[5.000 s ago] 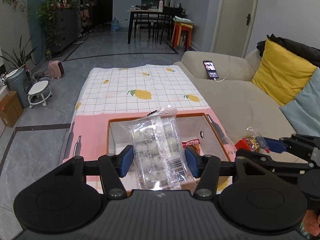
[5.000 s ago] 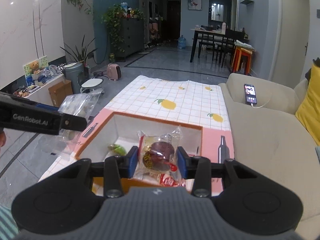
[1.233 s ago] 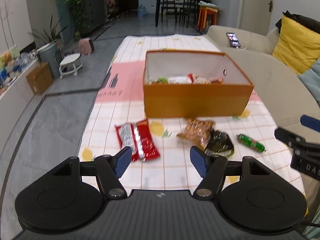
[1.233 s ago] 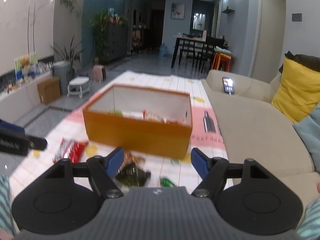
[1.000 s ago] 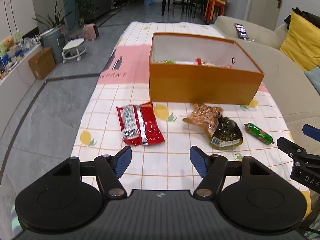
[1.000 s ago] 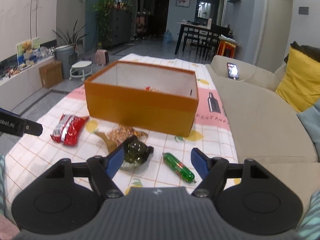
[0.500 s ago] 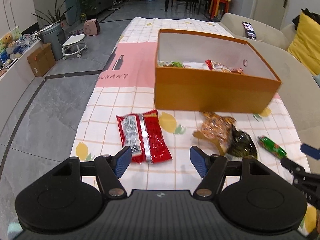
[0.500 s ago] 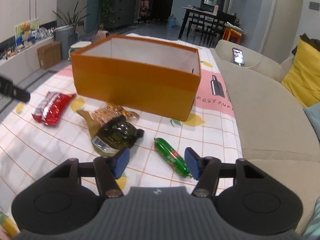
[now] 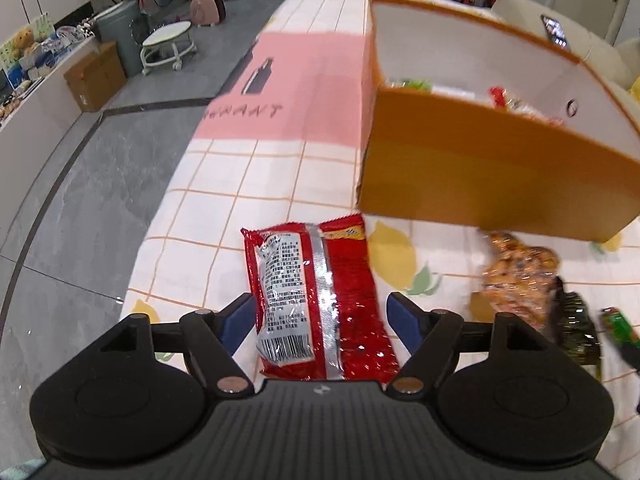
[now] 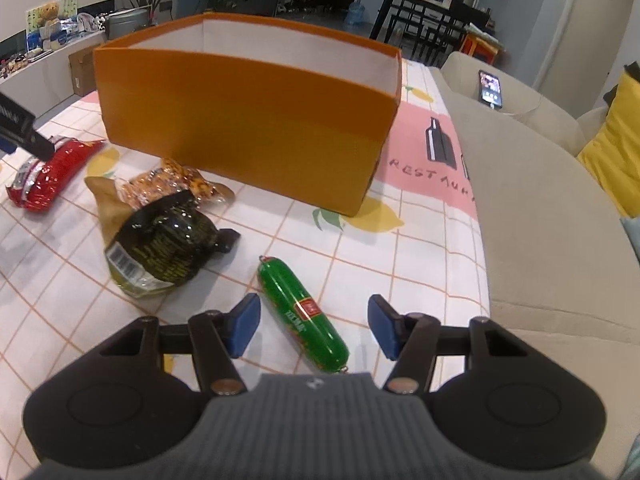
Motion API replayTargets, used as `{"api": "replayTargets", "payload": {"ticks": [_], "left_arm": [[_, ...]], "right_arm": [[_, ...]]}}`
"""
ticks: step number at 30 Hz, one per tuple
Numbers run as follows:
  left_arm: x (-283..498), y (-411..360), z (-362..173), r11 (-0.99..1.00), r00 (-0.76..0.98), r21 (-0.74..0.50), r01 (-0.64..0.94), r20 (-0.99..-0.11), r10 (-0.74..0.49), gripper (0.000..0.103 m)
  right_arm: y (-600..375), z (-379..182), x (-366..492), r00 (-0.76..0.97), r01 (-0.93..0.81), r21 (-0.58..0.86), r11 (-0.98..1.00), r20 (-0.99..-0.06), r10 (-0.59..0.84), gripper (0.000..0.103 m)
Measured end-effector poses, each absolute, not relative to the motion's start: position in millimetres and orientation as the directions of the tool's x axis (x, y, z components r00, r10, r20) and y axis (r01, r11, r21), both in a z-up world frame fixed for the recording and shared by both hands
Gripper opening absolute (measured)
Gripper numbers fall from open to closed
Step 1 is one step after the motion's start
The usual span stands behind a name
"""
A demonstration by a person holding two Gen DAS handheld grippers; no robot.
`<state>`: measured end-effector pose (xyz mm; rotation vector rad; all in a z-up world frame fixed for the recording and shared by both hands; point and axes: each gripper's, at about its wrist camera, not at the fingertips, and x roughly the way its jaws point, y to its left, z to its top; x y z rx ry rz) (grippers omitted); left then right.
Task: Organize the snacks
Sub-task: 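Grasp the red chip bag with the left tool while the right tool grasps the green sausage, then carry the red bag and green sausage over the orange box and open both tools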
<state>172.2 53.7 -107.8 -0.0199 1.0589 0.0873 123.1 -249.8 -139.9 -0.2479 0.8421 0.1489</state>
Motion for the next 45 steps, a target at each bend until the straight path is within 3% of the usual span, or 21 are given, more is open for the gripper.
{"api": "replayTargets", "payload": {"ticks": [9,18,21,24,32,36,45], "left_arm": [[186,59,-127,0.994,0.448,0.011,-0.110,-0.892,0.059,0.096],[191,56,-134,0.994,0.453,0.017,-0.106,-0.890,0.063,0.100],[192,56,-134,0.994,0.457,0.017,-0.111,-0.887,0.066,0.100],[192,54,-133,0.993,0.459,0.014,-0.114,-0.886,0.065,0.099],[189,48,-131,0.995,0.451,0.005,-0.104,-0.891,0.052,0.093],[185,42,-129,0.997,0.448,0.007,-0.072,-0.893,0.039,0.083],[171,33,-125,0.997,0.432,-0.013,-0.074,-0.901,0.020,0.082]], "right_arm": [[-250,-152,137,0.629,-0.251,-0.124,0.960,-0.775,0.064,0.056],[-245,-155,142,0.602,-0.238,-0.073,0.968,-0.793,0.088,0.044],[-245,-154,140,0.588,-0.200,-0.049,0.979,-0.805,0.080,0.034],[-244,-152,137,0.566,-0.171,-0.008,0.985,-0.819,0.091,0.024],[-239,-150,137,0.550,-0.149,0.034,0.988,-0.828,0.112,0.025],[-237,-150,139,0.553,-0.143,0.043,0.989,-0.825,0.116,0.025],[-236,-148,131,0.536,-0.153,0.035,0.988,-0.837,0.113,0.020]]}}
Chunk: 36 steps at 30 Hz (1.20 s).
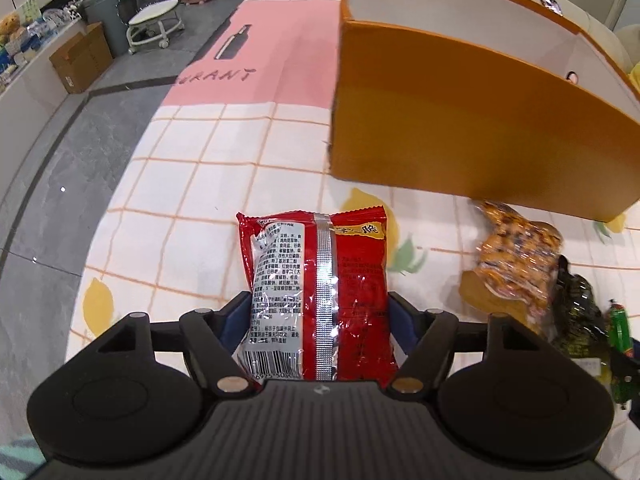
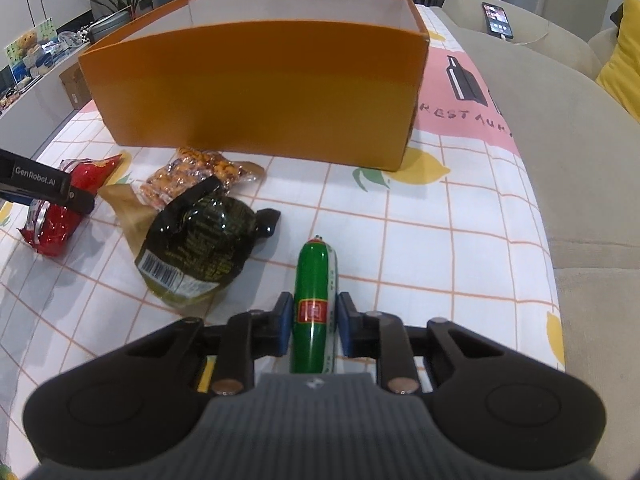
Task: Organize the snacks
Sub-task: 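Carry the red bag and green sausage over the orange box and open both tools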
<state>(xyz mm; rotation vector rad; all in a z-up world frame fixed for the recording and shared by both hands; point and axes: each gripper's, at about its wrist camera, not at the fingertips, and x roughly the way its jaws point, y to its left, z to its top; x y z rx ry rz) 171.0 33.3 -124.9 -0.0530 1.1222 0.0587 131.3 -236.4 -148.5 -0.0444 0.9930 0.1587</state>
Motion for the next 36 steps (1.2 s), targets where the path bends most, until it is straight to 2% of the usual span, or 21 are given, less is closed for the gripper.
{"api": "replayTargets", "payload": {"ticks": [10,16,25,36], "left_arm": [[136,23,-93,0.994,0.451,-0.075,-0.083,-0.892,-0.029,0.082],[109,9,-62,0.993,0.505,-0.112,-0.022,-0.859,-0.086,0.082],[73,-10,-23,0.993,0.554,-0.102,0.067,-0.824,-0.122,0.082],[57,-12,12,0.991,0.621,-0.088,0.096,-0.774,-0.129,0.082]], "right_arm": [[-238,-136,109,0.524,-0.135,0.081,0.988,-0.840,0.141,0.020],[-238,-115,95,0.540,-0.124,0.116,0.986,-0.825,0.165,0.020],[-236,-75,64,0.576,-0.133,0.097,0.986,-0.802,0.157,0.020],[-236,-28,46,0.645,-0.156,0.114,0.981,-0.741,0.189,0.020]]}}
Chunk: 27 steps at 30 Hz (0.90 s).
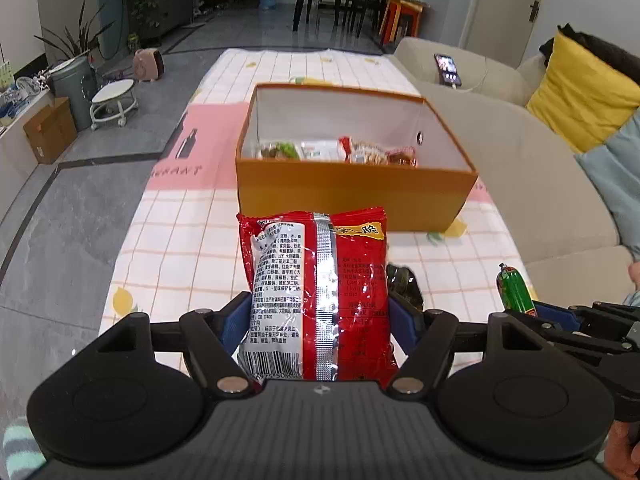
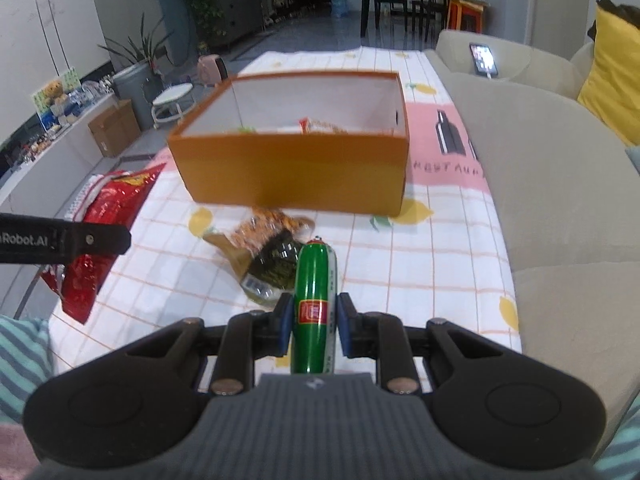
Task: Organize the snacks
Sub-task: 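Carry the red bag and green sausage over the orange box and open both tools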
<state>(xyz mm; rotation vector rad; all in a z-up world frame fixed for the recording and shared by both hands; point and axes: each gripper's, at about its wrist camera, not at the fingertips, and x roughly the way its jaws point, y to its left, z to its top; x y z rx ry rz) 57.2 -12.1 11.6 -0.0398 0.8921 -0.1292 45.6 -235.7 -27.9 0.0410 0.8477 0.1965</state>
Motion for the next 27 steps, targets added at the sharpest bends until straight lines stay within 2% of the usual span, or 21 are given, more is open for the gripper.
{"api": "replayTargets", "payload": {"ticks": [18,27], "left_arm": [[128,-13,79,0.984,0.726,-0.081,0.161,-0.665,-0.173,0.082],[186,-13,91,0.979,0.720,-0.103,0.176,-0.665,-0.199,0.082]], "right_arm": [[-237,64,110,0.753,-0.243,0.079,0.967,-0.613,0.239,0.020],[-235,85,176,0.768,-0.263,0.046,0.964,-0.595,0.238,0.020]]}}
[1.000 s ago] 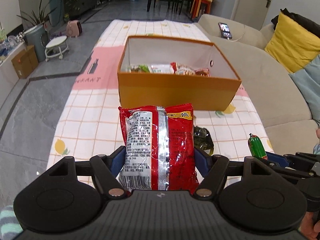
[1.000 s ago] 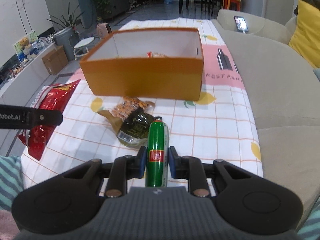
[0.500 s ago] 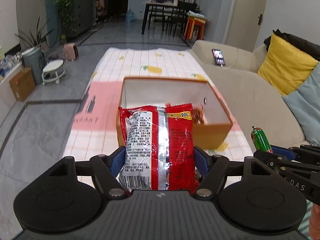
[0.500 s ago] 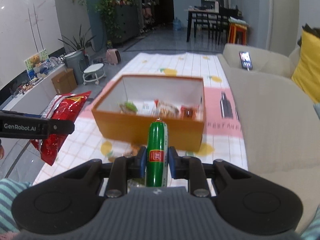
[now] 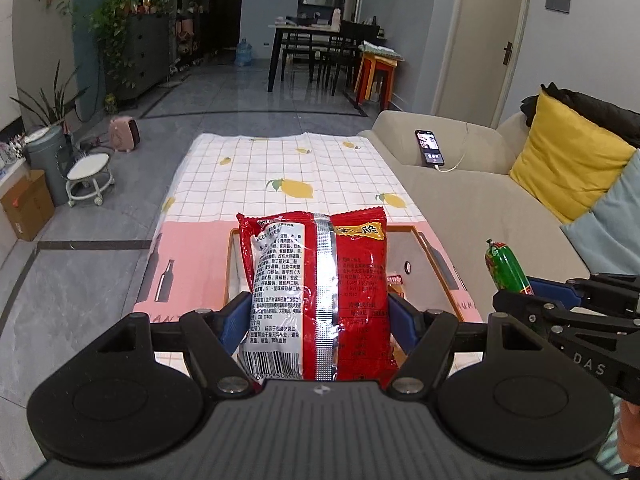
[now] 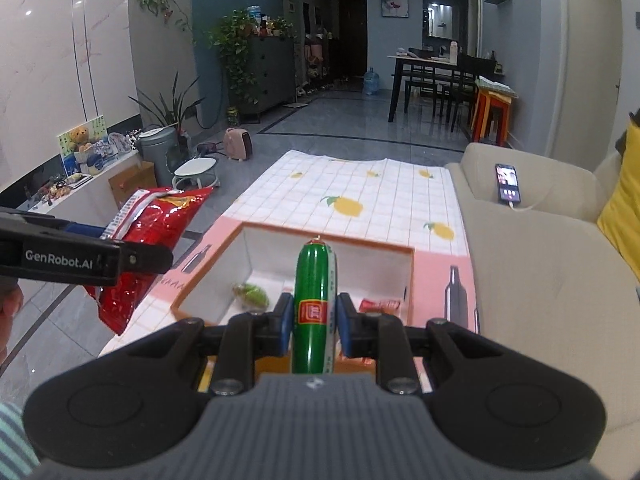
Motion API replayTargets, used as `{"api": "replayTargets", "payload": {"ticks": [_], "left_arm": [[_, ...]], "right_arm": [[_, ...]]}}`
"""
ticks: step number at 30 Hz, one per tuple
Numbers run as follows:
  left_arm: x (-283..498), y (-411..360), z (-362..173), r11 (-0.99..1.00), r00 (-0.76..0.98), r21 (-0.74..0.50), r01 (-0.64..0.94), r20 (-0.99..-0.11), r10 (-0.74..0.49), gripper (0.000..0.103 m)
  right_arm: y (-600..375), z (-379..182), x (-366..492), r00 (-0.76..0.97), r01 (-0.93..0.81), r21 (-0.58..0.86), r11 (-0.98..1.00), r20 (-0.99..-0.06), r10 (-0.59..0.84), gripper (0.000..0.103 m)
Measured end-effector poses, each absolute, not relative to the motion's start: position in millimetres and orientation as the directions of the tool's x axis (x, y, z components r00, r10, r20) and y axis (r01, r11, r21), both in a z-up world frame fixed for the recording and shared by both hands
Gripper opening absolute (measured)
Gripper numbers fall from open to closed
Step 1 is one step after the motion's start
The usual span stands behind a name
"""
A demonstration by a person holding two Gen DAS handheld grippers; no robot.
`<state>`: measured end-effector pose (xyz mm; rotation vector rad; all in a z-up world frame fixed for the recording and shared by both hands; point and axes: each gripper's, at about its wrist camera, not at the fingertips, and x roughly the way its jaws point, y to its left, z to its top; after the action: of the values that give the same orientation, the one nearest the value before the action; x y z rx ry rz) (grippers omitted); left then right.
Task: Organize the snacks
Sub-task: 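Carry the red bag and green sausage over the orange box and open both tools, then withdraw both tools from the box toward the remaining snacks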
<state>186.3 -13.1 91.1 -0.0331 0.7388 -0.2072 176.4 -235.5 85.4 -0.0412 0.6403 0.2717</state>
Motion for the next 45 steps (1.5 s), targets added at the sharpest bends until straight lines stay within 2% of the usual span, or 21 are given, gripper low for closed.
{"api": "replayTargets", "payload": {"ticks": [10,20,26,35,38,40,45], "left_arm": [[276,-21,50,0.977,0.595,-0.127,0.169,-0.778,-0.204,0.082],[333,-29,-38,0.983,0.408,-0.003,0.183,-0.910,-0.079,0.082],[342,-26,-65,0.978,0.359,0.015,0.207,-0.931,-0.062,0.082],[349,-37,-83,0.955,0.347,0.111,0.274,-0.938,0.009,0.082],[348,-40,-85,0.946,0.358,0.149,0.287,-0.933,0.038,0.084],[348,-40,-86,0.940,0.359,0.161,0.299,-0.932,0.045,0.088],[343,-44,-88,0.927,0.369,0.204,0.314,-0.926,0.079,0.090]], "right_arm": [[-226,40,276,0.636,-0.279,0.101,0.955,-0.726,0.263,0.020],[-210,-37,346,0.418,-0.281,0.265,0.922,-0.832,0.366,0.020],[-200,-73,365,0.314,-0.258,0.320,0.912,-0.865,0.392,0.020],[-192,-103,375,0.245,-0.233,0.348,0.908,-0.883,0.401,0.020],[-190,-107,378,0.235,-0.236,0.332,0.913,-0.892,0.385,0.020],[-189,-109,378,0.227,-0.233,0.322,0.917,-0.899,0.373,0.020],[-191,-109,378,0.218,-0.222,0.327,0.919,-0.902,0.374,0.023]]}}
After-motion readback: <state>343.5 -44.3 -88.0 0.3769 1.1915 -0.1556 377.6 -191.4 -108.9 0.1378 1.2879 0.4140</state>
